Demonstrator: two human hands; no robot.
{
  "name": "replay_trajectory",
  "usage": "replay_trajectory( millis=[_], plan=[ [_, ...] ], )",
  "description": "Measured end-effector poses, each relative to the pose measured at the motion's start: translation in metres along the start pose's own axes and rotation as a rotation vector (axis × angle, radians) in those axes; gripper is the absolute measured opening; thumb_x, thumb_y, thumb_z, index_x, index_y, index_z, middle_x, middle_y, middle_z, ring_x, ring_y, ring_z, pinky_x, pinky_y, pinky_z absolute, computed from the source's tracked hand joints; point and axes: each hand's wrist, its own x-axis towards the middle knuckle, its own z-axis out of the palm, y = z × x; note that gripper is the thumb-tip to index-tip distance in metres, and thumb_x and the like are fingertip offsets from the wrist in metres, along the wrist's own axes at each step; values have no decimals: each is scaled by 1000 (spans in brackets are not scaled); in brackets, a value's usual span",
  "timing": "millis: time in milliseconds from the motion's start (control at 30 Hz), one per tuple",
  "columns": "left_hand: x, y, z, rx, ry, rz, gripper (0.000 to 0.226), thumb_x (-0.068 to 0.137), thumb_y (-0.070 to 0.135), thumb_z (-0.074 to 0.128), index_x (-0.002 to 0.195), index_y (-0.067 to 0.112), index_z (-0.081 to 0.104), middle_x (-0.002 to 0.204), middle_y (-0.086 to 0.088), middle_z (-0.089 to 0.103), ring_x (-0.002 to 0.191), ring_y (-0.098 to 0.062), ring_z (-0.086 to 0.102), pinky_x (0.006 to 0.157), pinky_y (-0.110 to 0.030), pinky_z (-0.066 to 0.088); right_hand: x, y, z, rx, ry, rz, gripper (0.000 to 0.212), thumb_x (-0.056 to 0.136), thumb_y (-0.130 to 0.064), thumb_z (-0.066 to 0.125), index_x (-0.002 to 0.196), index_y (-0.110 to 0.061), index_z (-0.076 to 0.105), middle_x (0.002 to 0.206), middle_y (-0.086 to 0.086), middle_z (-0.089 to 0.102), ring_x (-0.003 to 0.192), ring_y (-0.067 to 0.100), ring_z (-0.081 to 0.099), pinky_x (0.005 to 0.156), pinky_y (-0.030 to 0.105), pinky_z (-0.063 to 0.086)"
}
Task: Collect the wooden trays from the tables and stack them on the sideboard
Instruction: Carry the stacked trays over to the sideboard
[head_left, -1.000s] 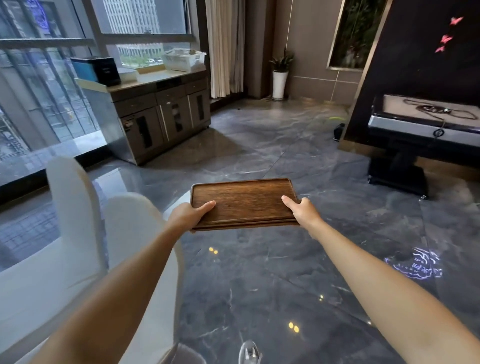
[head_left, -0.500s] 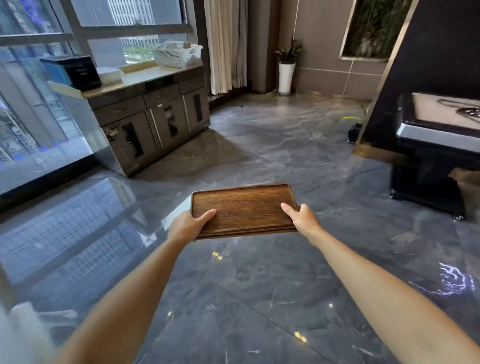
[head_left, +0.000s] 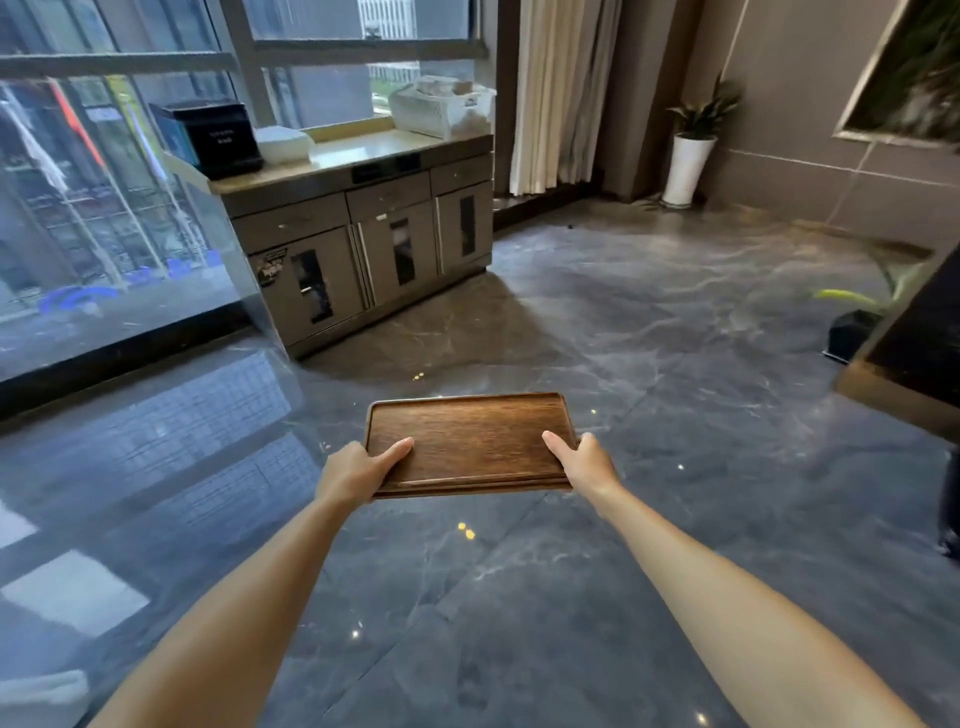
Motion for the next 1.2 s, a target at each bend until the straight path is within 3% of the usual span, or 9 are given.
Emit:
replay_trajectory(
  millis=[167,433,567,700,833,933,967,1100,1200],
  plan=[
    [100,42,14,0,22,-48,69,76,68,50,87,1,64,80,-11,66,75,-26,62,69,-36,47,119,-32,3,-27,-52,-15,52,87,-43,56,109,3,51,114,18,61,107,32,56,86,35,42],
    [319,100,30,-31,31,-87,65,77,67,51,77,3,58,84,-14,66,83,-30,62,70,-36,45,347,-91,44,-56,-89,-34,50,87,-43,56,107,2,51,115,18,61,110,33,55,91,39,42],
    [434,143,9,-38,73,-121,71,75,69,52,89,0,61,97,-16,67,93,-33,61,78,-39,48,460,-148,65,-49,-116,-33,41,87,-43,56,97,-3,50,105,14,60,107,32,57,87,37,43],
    [533,188,-16,-40,102,-128,75,73,71,50,100,2,60,102,-14,65,96,-31,59,85,-40,50,560,-205,79,-31,-97,-59,51,87,-39,58,112,5,51,116,19,60,109,33,56,88,37,44],
    [622,217,-25,-63,111,-165,74,71,73,51,97,5,60,99,-12,66,91,-29,61,83,-40,51,659,-243,98,-41,-145,-81,52,87,-40,58,113,4,50,116,20,60,91,25,56,60,29,49],
    [696,233,-29,-46,145,-187,73,71,73,51,94,5,61,95,-11,66,80,-25,59,73,-35,47,739,-267,121,-36,-183,-84,55,86,-43,58,114,3,49,117,20,58,101,32,59,77,44,55],
    [721,239,-31,-30,154,-194,71,71,73,51,91,5,61,93,-10,66,73,-22,58,69,-34,45,766,-276,129,-39,-198,-85,55,86,-43,58,114,3,49,116,20,58,101,32,59,75,44,56],
    [828,274,-40,-27,189,-235,65,72,72,52,81,8,59,80,-5,64,58,-17,60,68,-36,56,883,-318,159,-36,-279,-120,44,86,-43,58,102,-3,48,113,18,59,88,26,60,45,25,50],
    [906,307,-57,-63,232,-248,66,72,71,54,82,5,60,84,-10,65,64,-25,65,74,-42,58,971,-368,174,-54,-322,-175,45,87,-44,56,106,-3,48,113,17,60,89,26,61,43,20,47]
  ],
)
